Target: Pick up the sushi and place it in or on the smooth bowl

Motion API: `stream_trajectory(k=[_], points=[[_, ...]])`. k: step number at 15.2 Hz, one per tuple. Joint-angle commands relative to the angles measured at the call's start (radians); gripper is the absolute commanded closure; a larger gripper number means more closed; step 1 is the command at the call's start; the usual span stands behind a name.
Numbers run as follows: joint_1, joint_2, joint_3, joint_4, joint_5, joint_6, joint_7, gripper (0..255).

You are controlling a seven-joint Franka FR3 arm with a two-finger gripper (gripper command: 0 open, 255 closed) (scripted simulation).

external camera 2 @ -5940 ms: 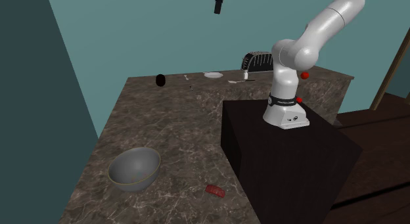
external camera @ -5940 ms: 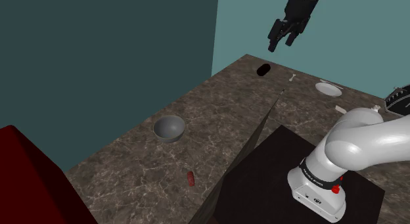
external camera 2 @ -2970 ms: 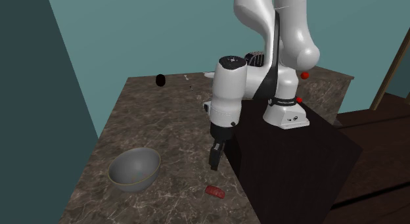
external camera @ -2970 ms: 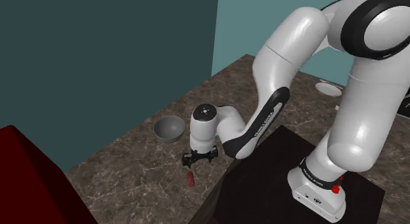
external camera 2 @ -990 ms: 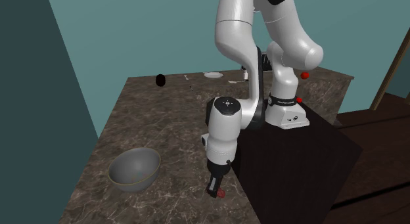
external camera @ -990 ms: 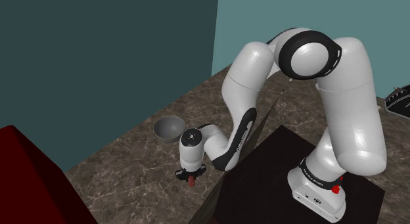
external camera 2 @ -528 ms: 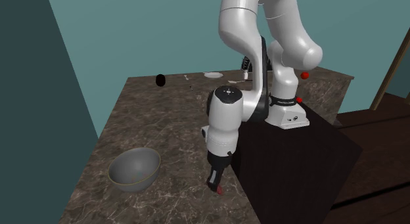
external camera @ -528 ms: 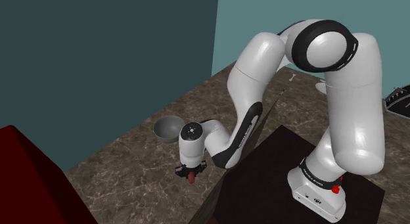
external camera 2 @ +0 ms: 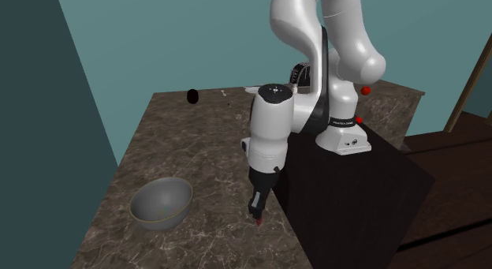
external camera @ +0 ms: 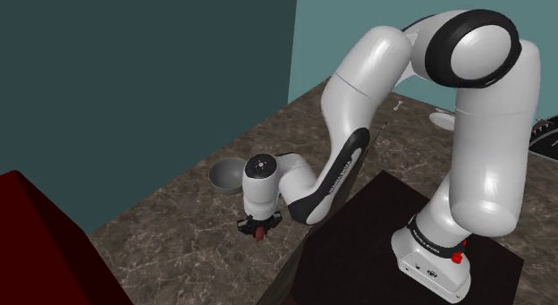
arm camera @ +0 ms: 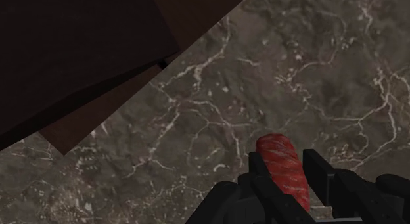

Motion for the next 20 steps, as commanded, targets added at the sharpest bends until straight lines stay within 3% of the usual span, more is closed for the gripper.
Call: stream_trajectory(k=[1, 17, 20], points=[[-0.019, -0.027, 0.025, -0.008, 0.031, -0.016, -0.023, 255], [-0.159, -0.254, 0.212, -0.039, 0.326, -0.158, -0.241, 255], [-0.174, -0.22, 0.187, 0.011, 0.306, -0.18, -0.273, 255]])
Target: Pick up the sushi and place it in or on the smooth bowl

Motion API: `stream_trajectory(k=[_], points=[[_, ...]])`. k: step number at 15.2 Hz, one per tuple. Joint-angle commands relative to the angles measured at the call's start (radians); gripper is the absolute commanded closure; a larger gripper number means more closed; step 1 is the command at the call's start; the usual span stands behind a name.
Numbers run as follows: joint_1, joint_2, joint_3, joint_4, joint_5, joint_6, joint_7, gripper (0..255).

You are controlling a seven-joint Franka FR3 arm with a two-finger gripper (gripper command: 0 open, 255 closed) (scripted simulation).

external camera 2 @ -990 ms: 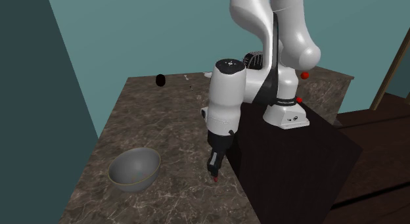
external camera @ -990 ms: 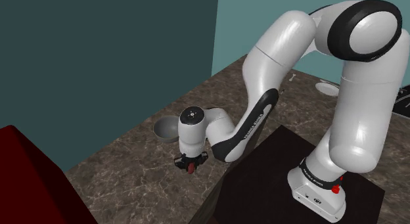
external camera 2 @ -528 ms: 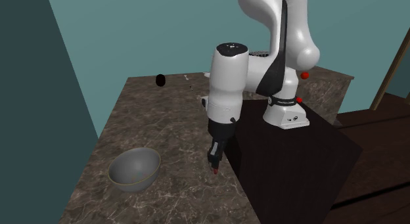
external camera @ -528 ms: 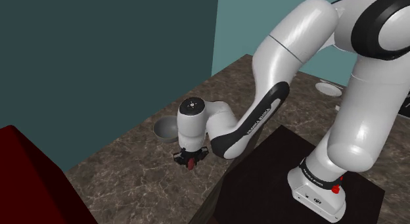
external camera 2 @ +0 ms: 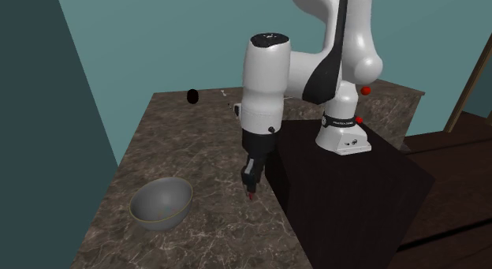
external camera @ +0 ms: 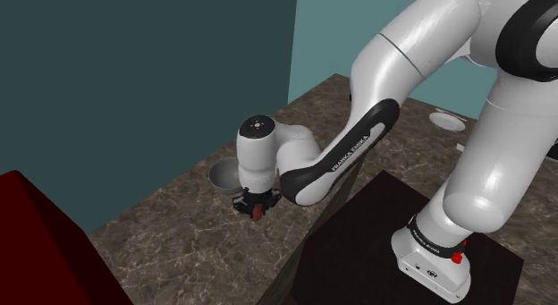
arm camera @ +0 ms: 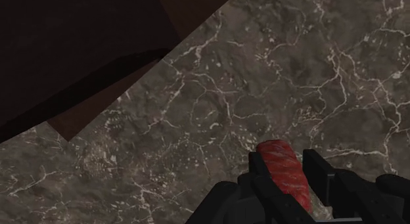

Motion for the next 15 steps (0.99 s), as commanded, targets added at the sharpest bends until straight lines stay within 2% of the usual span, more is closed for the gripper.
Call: stream_trajectory(k=[1, 8, 15], points=[[-0.013, 0.028, -0.019, 0.045, -0.014, -0.021, -0.029, 255], [-0.042, 0.173, -0.095, 0.261, -0.072, -0.108, -0.131, 255], [-0.045, 0.339, -0.154, 0.534, -0.105, -0.221, -0.24, 255]])
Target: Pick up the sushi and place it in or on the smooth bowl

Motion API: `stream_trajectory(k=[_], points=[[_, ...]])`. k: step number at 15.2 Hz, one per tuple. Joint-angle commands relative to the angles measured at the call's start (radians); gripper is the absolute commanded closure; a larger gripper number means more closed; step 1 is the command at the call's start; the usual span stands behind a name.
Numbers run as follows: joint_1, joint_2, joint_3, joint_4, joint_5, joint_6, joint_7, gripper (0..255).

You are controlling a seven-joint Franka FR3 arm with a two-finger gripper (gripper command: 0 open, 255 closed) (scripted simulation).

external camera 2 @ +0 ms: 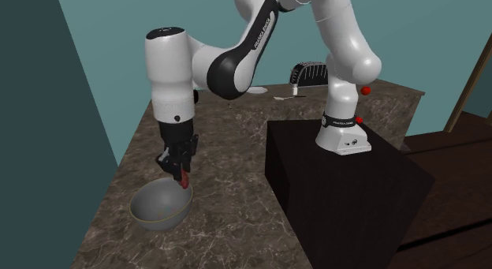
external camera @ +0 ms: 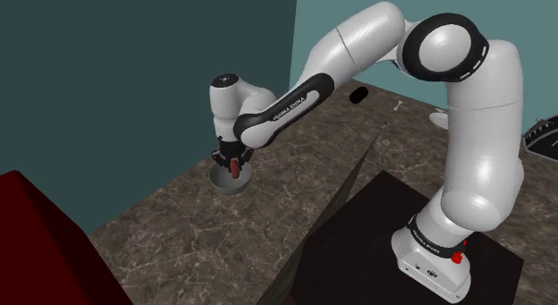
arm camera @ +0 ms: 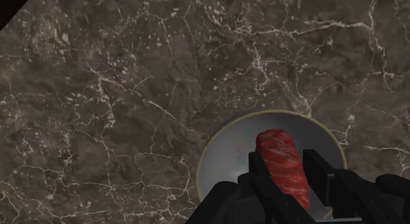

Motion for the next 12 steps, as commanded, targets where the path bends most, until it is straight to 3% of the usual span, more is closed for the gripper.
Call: stream_trajectory(k=[1, 5, 12], points=[[-0.001, 0.044, -0.013, 0.079, -0.004, -0.034, -0.033, 255], [0.015, 0.161, -0.042, 0.286, -0.014, -0.12, -0.103, 255], [0.03, 0.215, -0.067, 0.279, -0.043, -0.062, -0.084, 255]])
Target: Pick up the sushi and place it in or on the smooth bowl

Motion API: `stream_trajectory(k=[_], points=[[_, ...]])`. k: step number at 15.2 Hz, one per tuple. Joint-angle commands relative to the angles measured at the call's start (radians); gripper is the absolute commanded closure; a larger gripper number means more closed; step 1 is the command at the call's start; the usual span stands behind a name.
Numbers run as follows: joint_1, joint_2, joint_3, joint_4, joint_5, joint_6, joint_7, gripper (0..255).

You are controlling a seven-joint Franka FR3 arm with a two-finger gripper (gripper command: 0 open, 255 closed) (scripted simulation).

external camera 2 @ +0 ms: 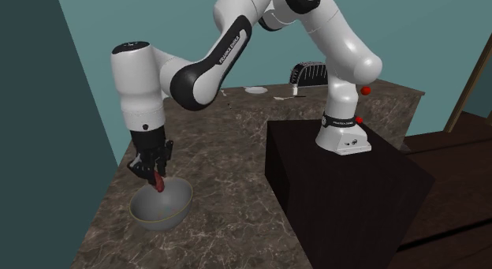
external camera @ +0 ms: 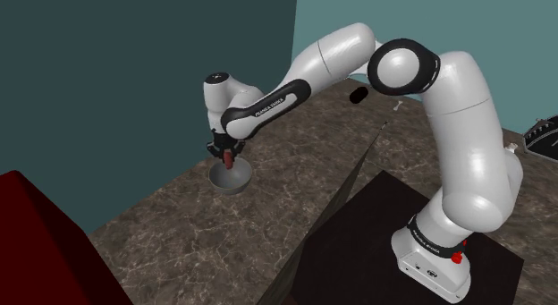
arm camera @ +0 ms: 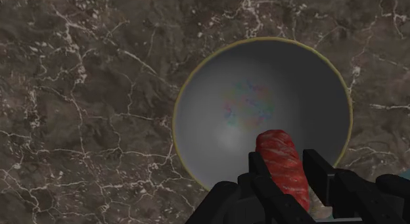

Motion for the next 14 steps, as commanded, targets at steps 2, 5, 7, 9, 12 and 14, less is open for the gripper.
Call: stream_trajectory(k=[2, 5, 7, 9, 12, 14], points=[[0.003, 0.023, -0.011, -0.004, -0.013, 0.027, 0.006, 255], [0.01, 0.049, -0.022, -0.002, -0.025, 0.05, 0.013, 255], [0.015, 0.067, -0.03, 0.001, -0.033, 0.065, 0.018, 255], [0.02, 0.084, -0.037, 0.004, -0.041, 0.079, 0.023, 255], [0.02, 0.084, -0.037, 0.004, -0.041, 0.079, 0.023, 255], [0.02, 0.084, -0.037, 0.004, -0.041, 0.079, 0.023, 255]])
